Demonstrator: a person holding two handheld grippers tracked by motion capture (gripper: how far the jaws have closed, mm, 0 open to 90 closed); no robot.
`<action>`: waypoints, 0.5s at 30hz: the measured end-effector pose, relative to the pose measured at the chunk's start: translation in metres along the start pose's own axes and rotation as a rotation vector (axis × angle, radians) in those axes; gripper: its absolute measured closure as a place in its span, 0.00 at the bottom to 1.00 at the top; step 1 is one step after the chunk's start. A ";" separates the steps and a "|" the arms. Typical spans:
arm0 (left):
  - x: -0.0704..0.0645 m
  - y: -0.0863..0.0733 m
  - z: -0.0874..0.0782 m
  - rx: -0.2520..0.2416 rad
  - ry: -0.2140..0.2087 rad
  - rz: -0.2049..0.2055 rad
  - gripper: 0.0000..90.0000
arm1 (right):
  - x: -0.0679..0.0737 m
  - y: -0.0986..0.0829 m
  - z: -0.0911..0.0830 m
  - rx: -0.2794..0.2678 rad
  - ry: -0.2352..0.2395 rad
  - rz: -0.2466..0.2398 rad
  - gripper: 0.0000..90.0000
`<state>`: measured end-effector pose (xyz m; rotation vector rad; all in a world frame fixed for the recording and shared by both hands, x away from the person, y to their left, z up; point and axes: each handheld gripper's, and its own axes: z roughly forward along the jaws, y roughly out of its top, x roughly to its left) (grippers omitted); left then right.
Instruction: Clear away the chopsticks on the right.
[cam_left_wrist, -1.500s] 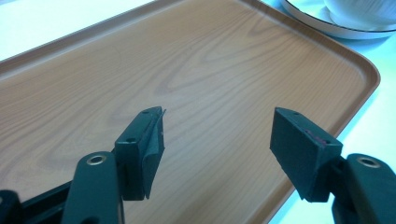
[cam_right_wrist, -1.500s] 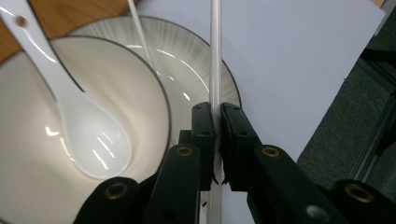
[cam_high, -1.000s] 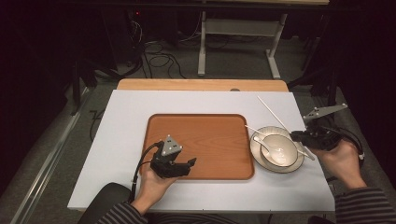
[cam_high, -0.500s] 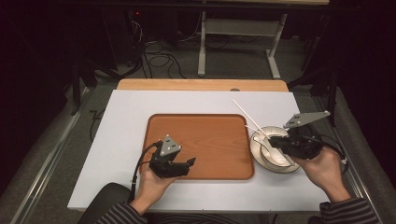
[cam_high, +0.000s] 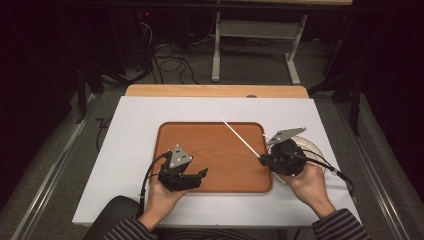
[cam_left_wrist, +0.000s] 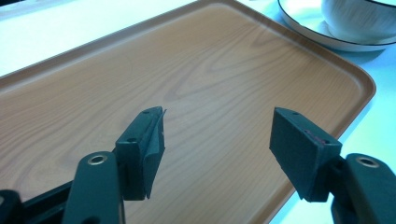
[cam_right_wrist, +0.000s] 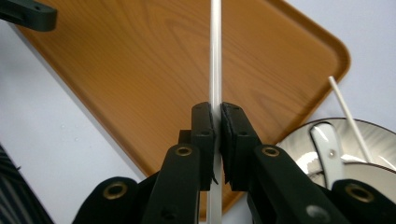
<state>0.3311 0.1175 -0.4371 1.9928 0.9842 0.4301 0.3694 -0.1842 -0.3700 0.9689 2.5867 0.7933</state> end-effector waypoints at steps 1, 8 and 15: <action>0.000 0.000 0.000 0.000 0.000 0.000 0.40 | 0.000 0.000 0.000 0.000 0.000 0.000 0.96; 0.000 0.000 0.000 0.001 -0.001 -0.001 0.40 | 0.004 0.006 0.041 0.057 0.002 0.037 0.96; -0.001 -0.001 0.001 0.007 -0.001 0.004 0.40 | 0.003 0.008 0.064 0.088 -0.020 0.055 0.95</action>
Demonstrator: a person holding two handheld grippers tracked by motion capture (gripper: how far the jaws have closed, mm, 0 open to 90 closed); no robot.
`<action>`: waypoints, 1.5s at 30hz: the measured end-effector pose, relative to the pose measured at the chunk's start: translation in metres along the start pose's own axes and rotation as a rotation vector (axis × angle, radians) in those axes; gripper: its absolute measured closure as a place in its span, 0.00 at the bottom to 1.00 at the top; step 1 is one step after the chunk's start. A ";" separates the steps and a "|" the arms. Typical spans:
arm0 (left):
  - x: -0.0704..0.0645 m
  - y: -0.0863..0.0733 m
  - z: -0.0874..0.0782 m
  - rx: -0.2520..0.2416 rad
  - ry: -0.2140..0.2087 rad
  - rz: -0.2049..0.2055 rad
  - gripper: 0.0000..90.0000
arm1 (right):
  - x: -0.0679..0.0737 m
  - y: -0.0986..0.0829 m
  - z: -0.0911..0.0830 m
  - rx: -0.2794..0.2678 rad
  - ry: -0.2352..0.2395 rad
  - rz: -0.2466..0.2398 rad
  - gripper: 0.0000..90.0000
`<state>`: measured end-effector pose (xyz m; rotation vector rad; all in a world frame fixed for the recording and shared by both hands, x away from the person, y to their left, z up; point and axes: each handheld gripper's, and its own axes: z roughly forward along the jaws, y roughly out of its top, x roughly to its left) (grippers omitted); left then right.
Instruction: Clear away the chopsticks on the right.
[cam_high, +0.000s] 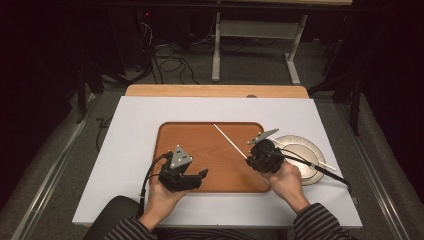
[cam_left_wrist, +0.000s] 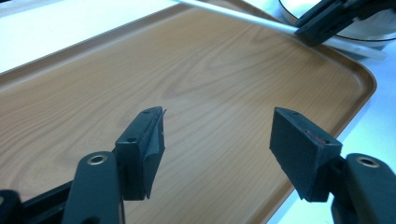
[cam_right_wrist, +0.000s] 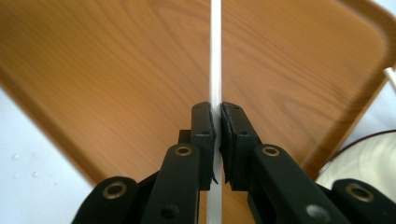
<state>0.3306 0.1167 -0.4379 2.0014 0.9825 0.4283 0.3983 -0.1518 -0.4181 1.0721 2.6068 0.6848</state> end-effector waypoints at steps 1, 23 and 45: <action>0.000 0.000 0.000 0.000 0.000 -0.001 0.40 | 0.000 0.000 0.000 0.000 0.000 0.000 0.95; -0.004 -0.003 0.003 0.012 0.003 0.003 0.40 | -0.003 -0.005 0.039 0.117 -0.073 0.007 0.93; -0.005 -0.003 0.005 0.019 0.000 0.008 0.40 | -0.008 -0.006 0.039 0.107 -0.107 0.023 0.90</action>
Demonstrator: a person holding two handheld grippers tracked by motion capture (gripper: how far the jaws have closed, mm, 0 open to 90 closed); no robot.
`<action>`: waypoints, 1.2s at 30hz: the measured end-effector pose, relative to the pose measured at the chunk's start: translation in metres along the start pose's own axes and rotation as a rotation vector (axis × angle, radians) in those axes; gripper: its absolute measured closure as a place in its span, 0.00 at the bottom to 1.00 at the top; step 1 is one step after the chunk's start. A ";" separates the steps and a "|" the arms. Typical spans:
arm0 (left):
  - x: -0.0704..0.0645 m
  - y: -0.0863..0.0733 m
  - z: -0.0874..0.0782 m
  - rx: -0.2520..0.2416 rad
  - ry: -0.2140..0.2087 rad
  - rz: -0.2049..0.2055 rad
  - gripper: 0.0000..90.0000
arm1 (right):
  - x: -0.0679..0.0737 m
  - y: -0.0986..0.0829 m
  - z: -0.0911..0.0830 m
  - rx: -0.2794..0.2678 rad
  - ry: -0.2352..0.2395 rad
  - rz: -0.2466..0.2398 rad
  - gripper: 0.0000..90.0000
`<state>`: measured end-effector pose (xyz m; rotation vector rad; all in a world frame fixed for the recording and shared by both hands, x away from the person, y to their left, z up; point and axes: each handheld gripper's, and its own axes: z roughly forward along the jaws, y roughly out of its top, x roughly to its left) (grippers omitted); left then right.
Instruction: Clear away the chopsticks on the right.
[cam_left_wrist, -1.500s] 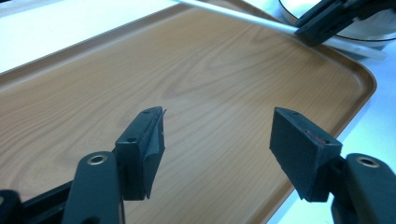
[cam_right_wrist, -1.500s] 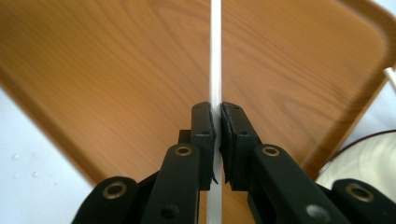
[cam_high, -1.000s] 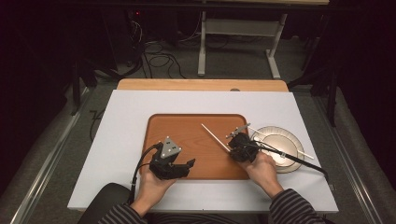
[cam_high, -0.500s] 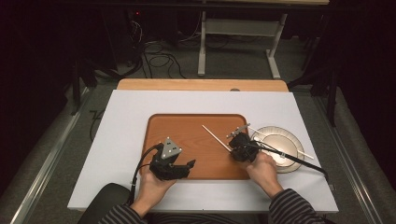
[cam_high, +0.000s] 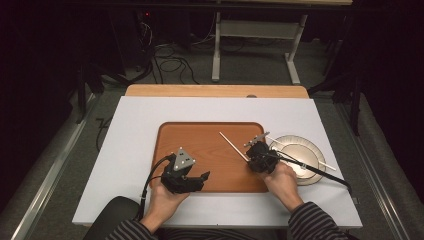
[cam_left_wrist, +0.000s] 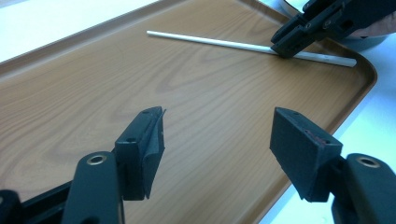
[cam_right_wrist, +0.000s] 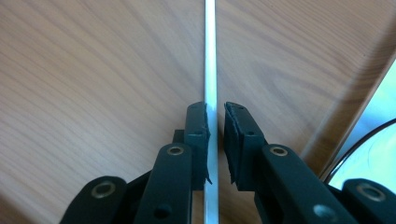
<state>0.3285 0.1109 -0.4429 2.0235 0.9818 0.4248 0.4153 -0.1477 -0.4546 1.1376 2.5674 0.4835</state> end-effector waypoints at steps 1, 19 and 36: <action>0.000 0.000 0.000 0.001 0.000 0.000 0.40 | 0.000 0.000 0.000 0.000 0.002 -0.002 0.89; 0.001 0.000 0.000 0.006 0.001 0.002 0.40 | 0.000 -0.001 -0.027 -0.098 0.080 0.000 0.82; 0.003 0.000 0.000 0.009 0.000 -0.007 0.40 | -0.020 -0.006 -0.074 -0.240 0.164 0.004 0.80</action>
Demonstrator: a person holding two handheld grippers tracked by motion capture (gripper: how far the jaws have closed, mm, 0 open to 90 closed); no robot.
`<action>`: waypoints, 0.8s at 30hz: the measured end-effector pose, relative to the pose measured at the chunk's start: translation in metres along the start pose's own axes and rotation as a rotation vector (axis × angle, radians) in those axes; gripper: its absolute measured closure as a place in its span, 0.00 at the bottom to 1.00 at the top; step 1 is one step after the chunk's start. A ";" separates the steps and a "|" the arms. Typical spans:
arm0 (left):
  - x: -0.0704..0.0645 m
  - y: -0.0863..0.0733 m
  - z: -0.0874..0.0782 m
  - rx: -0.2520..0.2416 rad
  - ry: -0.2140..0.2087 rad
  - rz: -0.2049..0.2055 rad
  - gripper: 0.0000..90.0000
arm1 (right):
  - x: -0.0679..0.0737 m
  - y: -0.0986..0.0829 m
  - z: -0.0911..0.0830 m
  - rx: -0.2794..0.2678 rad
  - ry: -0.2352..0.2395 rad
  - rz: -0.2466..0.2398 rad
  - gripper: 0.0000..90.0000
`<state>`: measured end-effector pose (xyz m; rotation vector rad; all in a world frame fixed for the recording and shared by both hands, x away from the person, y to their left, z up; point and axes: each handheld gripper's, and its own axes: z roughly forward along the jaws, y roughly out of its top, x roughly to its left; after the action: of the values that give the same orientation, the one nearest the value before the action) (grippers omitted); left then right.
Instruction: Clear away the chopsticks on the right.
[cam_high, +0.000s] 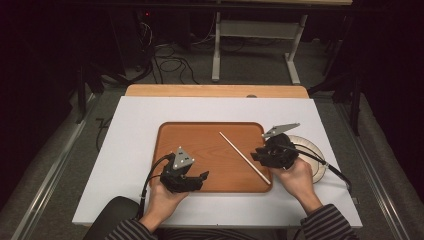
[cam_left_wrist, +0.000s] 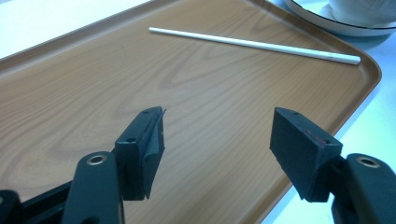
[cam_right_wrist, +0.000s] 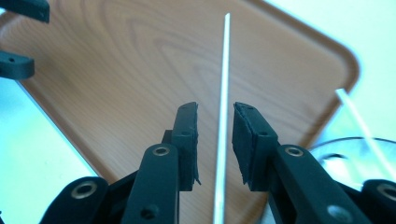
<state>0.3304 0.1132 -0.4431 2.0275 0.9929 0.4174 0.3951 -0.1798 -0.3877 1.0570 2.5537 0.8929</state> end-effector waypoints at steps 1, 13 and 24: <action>0.000 0.000 0.000 0.000 0.000 0.000 0.40 | -0.005 0.001 -0.009 -0.016 -0.006 0.000 0.80; 0.001 0.000 0.003 0.014 -0.001 0.002 0.40 | -0.033 -0.005 -0.047 -0.064 -0.042 0.022 0.80; 0.002 0.000 0.002 0.010 0.000 -0.001 0.40 | -0.058 -0.018 -0.073 -0.076 -0.141 0.050 0.78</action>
<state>0.3327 0.1135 -0.4439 2.0358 0.9976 0.4127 0.3953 -0.2633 -0.3423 1.1242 2.3699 0.8867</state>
